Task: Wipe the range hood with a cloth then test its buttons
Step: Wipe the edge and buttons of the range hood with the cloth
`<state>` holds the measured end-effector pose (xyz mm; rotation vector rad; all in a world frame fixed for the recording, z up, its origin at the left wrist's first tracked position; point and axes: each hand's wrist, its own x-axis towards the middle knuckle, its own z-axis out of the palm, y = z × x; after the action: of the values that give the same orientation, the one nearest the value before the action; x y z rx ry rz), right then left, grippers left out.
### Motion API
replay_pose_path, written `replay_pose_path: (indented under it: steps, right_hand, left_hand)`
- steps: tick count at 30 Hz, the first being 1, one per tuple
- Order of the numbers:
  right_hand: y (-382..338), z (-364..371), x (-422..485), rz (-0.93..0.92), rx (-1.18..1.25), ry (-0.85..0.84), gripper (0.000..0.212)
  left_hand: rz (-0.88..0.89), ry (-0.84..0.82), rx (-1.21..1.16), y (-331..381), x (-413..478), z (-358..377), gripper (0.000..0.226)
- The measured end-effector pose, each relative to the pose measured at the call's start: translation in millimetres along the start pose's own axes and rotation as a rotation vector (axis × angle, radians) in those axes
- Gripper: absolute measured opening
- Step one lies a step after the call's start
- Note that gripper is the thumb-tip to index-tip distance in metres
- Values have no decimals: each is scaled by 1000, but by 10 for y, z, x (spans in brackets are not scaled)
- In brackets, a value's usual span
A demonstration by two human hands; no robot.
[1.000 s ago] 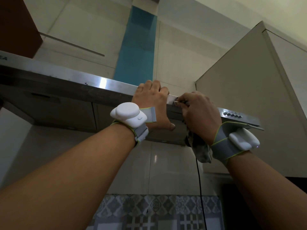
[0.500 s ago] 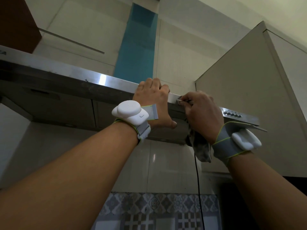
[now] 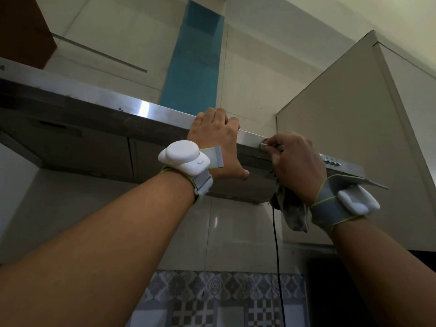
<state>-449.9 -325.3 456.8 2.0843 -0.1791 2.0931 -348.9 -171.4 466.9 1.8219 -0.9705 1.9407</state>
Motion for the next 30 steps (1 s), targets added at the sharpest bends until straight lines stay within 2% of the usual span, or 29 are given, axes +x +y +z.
replay_pose_path:
  steps: [6,13,20,30]
  right_hand:
    - [165,-83,127,90,9,-16,16]
    - [84,-25,37,8,-24,-23,20]
    - [230,-111,114,71,-18,-29,19]
    - [271,-110,-6,20,-56,-26,19]
  left_hand:
    - [-7,15,-9,14,11,-1,91]
    - [-1,9,20,3,0,15,94]
    - [-7,13,14,16,-1,17,92]
    - [-1,-7,-7,25,-2,-1,92]
